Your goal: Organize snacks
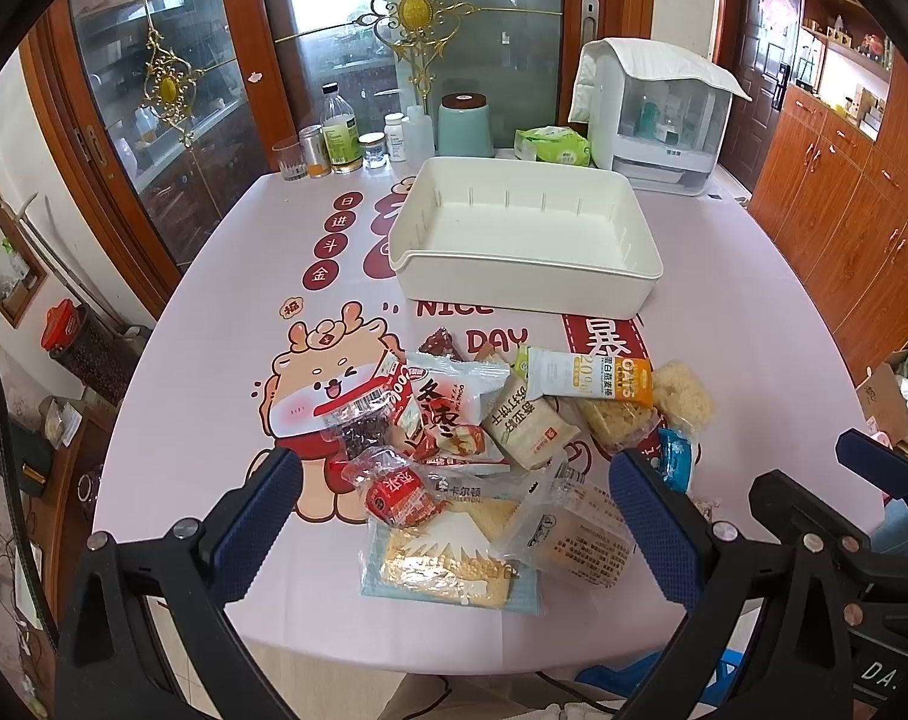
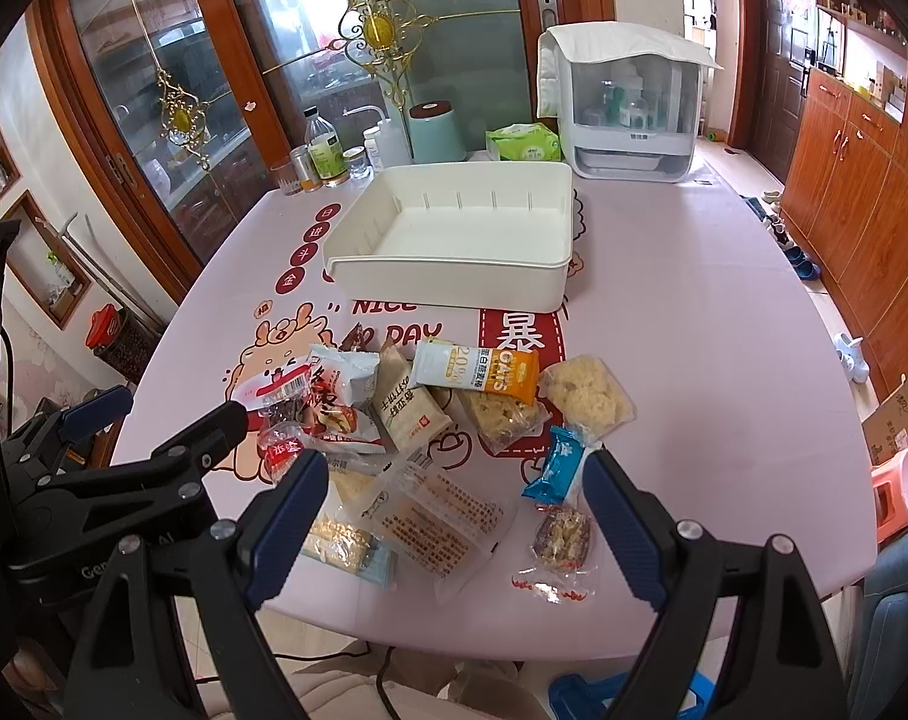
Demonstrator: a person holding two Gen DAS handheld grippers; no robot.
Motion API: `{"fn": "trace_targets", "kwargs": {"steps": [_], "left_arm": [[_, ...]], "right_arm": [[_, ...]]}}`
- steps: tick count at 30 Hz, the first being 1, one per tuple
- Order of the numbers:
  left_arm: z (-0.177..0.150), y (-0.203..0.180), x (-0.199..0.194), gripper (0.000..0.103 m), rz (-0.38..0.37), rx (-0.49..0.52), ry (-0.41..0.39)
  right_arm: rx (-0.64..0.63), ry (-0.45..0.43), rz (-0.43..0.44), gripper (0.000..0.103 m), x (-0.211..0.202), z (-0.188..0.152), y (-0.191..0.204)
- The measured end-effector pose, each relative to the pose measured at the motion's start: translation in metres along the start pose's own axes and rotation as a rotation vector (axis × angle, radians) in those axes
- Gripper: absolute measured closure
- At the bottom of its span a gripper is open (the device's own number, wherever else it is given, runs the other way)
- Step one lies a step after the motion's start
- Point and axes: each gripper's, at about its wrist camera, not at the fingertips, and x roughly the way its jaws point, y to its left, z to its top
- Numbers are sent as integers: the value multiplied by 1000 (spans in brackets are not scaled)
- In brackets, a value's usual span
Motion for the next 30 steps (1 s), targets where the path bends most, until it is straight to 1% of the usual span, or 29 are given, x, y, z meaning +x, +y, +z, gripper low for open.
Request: {"fn": "trace_targets", "kwargs": {"steps": [8, 20, 25, 30], "left_arm": [[1, 0, -1, 1, -7, 1, -9], [19, -3, -16, 1, 17, 35, -93], [24, -5, -17, 1, 35, 51, -113], [25, 0, -13, 1, -19, 35, -112]], "right_arm": [[-9, -5, 5, 15, 1, 0, 2], [-56, -23, 22, 15, -4, 12, 5], [-71, -38, 25, 15, -7, 18, 4], [-74, -38, 33, 15, -7, 21, 2]]}}
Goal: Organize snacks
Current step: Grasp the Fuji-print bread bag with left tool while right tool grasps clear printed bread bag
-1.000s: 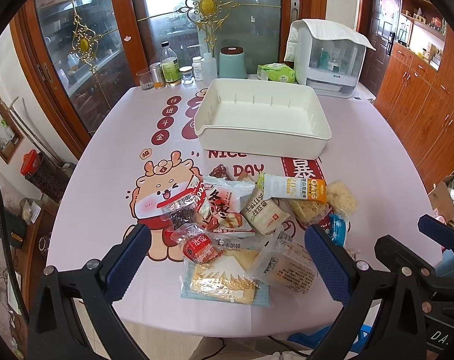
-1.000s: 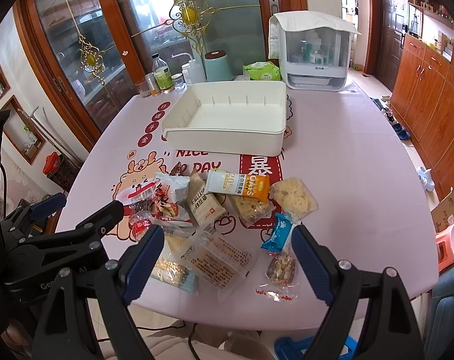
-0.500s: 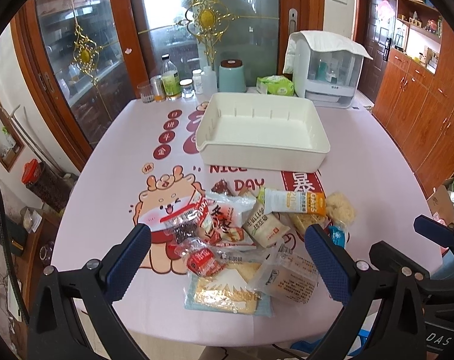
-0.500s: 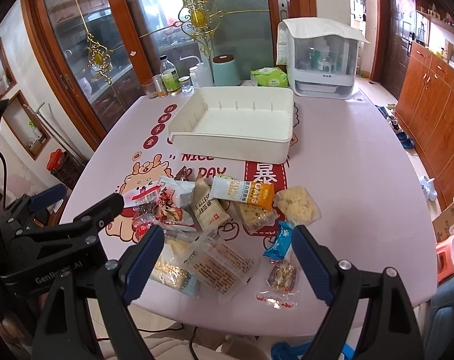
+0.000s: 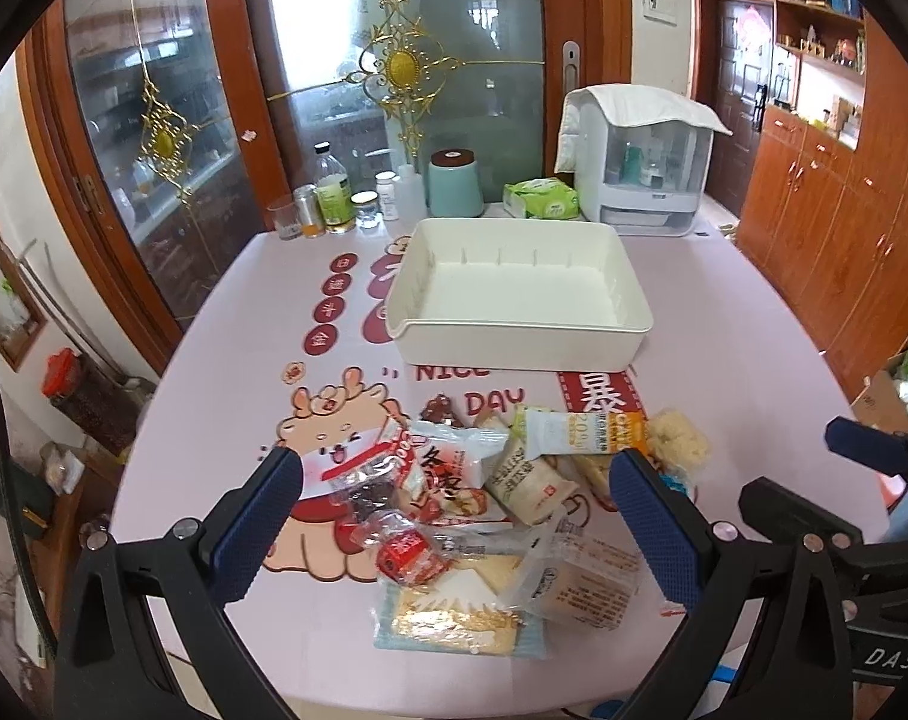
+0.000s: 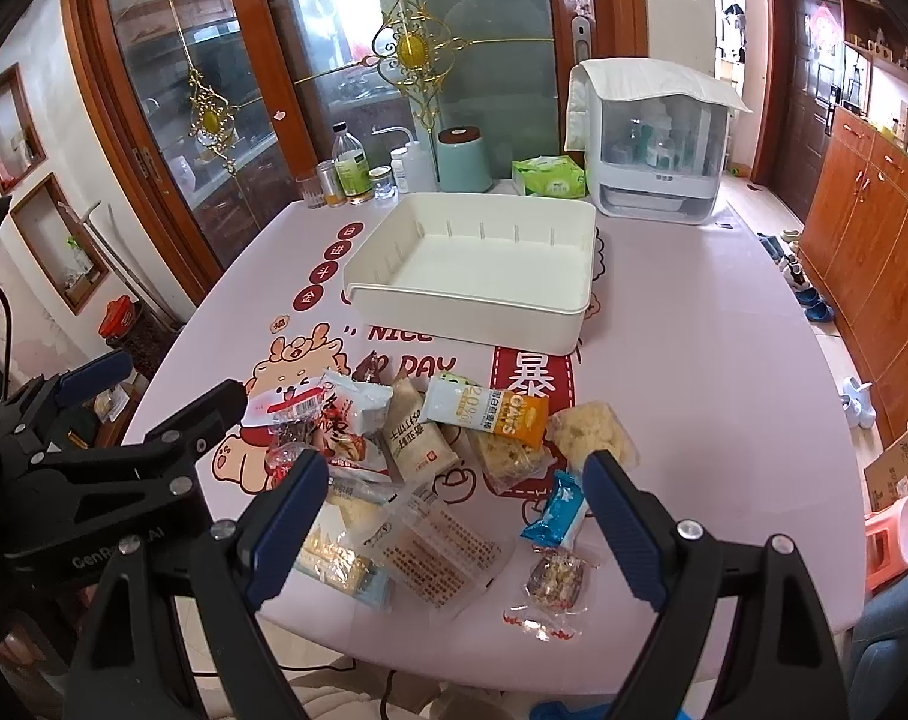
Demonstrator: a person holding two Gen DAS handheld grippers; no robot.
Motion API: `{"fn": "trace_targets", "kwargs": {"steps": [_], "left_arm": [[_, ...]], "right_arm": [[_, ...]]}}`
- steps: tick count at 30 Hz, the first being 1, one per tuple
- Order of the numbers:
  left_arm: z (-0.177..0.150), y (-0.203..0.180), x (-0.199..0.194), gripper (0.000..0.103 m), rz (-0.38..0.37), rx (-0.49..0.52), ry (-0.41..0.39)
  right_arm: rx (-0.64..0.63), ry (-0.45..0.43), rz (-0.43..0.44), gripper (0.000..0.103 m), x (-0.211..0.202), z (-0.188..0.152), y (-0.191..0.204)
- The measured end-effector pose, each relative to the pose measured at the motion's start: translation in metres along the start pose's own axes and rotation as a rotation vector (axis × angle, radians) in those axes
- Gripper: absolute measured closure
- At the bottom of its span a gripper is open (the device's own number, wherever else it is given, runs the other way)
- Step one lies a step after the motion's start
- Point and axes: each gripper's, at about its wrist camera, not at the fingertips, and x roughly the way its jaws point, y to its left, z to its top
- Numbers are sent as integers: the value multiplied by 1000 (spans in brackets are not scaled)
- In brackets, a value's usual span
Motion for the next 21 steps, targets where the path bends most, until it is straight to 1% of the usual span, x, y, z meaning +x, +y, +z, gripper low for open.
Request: {"fn": "trace_targets", "kwargs": {"steps": [5, 11, 16, 21], "left_arm": [[-7, 6, 8, 1, -9, -15, 30], [-23, 17, 25, 1, -14, -22, 80], [-47, 36, 48, 1, -6, -49, 148], [-78, 57, 76, 1, -33, -105, 230]], "right_arm": [[-13, 18, 15, 15, 8, -1, -1], [-36, 68, 29, 15, 29, -10, 0], [-69, 128, 32, 15, 52, -25, -2], [-93, 200, 36, 15, 80, -42, -5]]}}
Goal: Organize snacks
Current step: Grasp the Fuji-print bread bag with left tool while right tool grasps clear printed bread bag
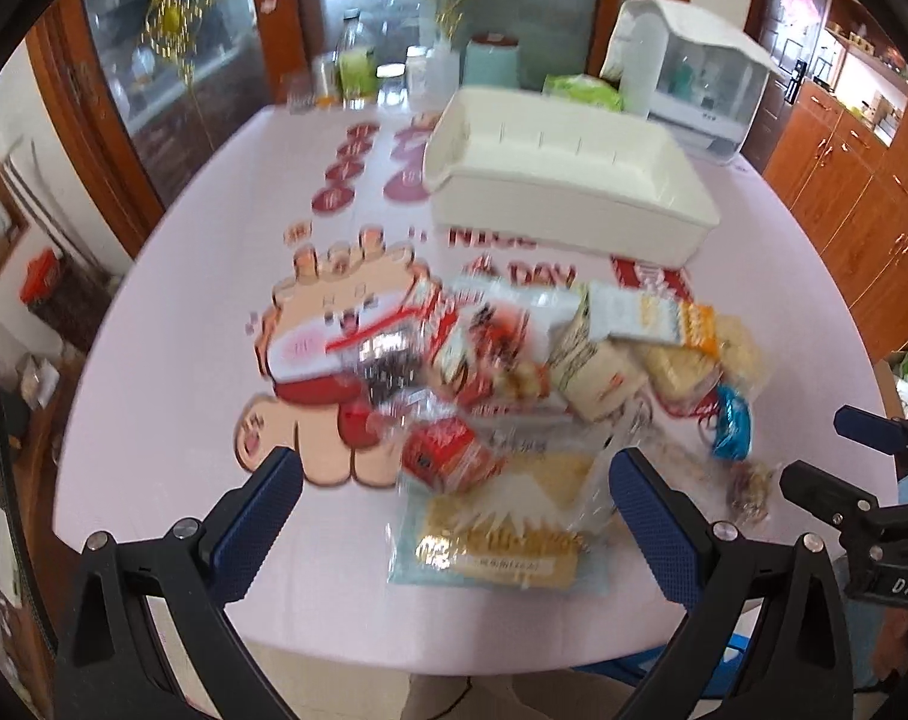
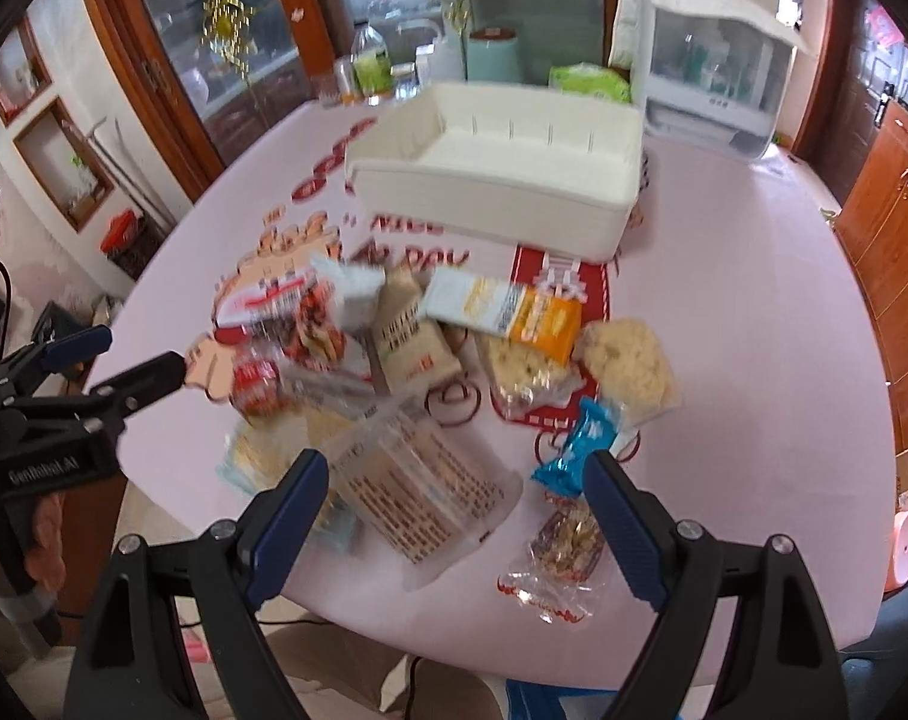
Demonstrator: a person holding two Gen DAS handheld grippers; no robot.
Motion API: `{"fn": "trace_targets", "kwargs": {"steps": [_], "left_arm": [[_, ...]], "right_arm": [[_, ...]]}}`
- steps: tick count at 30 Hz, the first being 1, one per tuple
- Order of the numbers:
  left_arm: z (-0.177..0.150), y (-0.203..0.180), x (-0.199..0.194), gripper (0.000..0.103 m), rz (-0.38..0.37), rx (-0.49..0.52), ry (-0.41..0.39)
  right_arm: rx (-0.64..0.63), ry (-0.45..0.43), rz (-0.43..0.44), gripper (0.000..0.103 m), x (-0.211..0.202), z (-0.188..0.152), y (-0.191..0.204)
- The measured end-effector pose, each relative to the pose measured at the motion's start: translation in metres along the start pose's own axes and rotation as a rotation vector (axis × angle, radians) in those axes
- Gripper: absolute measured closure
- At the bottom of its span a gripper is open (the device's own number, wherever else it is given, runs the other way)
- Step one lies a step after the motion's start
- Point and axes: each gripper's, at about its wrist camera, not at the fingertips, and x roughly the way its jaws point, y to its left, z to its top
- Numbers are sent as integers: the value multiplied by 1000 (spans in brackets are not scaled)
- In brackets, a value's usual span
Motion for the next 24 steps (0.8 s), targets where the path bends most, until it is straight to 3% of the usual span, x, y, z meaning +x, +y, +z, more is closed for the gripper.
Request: {"fn": "trace_targets", "kwargs": {"steps": [5, 14, 24], "left_arm": [[-21, 15, 37, 1, -35, -37, 84], [-44, 34, 95, 1, -110, -139, 226], [-53, 25, 126, 1, -178, -156, 301]], "right_arm": [[-51, 75, 30, 15, 33, -14, 4], [-229, 136, 25, 15, 83, -28, 24], [-417, 144, -31, 15, 113, -40, 43]]}}
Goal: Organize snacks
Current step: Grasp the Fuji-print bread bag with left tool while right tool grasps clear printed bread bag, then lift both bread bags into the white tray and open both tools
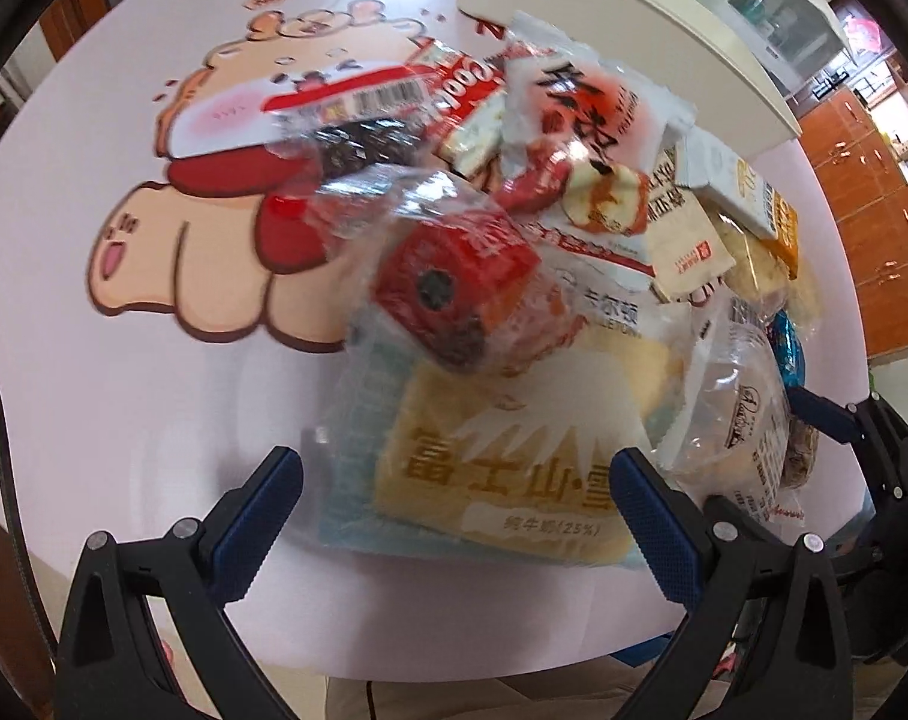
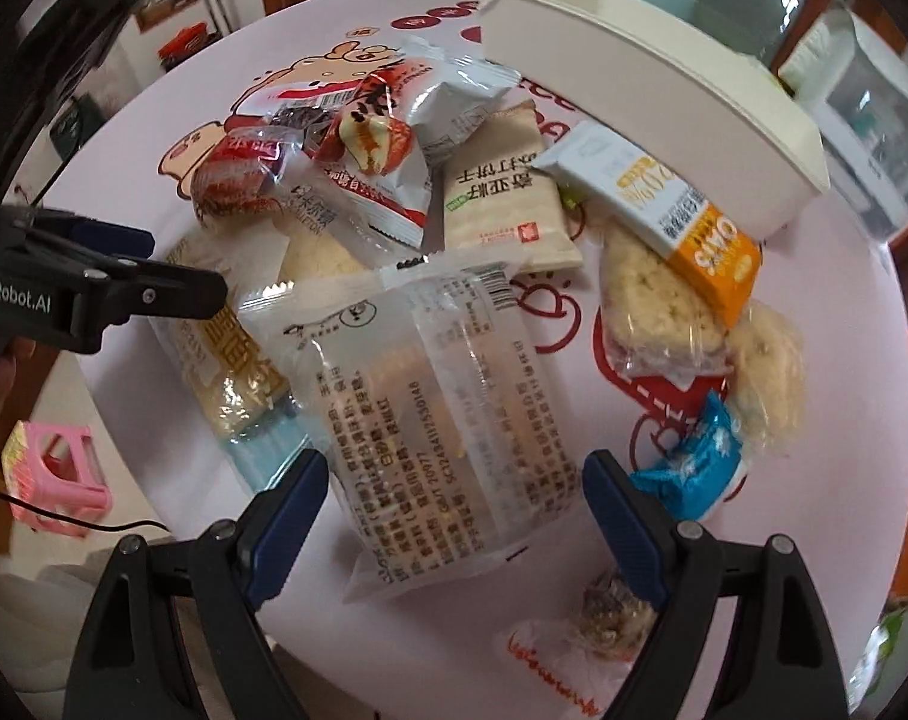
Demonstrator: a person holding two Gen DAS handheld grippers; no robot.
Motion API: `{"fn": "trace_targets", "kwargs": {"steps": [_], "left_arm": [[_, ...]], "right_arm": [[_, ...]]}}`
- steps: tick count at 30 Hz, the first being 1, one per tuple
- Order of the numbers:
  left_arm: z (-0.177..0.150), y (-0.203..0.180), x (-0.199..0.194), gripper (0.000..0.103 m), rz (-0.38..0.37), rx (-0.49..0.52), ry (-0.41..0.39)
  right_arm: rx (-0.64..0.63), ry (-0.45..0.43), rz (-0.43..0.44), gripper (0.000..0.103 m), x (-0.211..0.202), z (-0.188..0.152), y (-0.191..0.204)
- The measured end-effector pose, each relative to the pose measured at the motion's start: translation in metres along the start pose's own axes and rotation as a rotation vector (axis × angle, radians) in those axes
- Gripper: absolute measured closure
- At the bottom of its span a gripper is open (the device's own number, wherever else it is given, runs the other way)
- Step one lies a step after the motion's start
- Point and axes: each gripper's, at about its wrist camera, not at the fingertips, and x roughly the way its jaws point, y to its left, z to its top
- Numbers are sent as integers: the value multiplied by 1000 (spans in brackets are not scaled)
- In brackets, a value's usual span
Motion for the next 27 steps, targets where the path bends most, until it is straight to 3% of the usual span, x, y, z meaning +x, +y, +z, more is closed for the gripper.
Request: {"fn": "trace_targets", "kwargs": {"steps": [9, 17, 23, 25, 27], "left_arm": [[-1, -11, 14, 0, 22, 72, 19], [8, -19, 22, 1, 44, 76, 63], [12, -32, 11, 32, 31, 87, 37], [16, -29, 4, 62, 18, 71, 20], [18, -28, -4, 83, 14, 77, 2]], "right_arm": [[-64, -11, -18, 10, 7, -1, 8], [-101, -15, -54, 9, 18, 1, 16], [-102, -45, -55, 21, 19, 4, 16], [-84, -58, -54, 26, 17, 3, 14], [-56, -65, -40, 29, 15, 2, 10]]}}
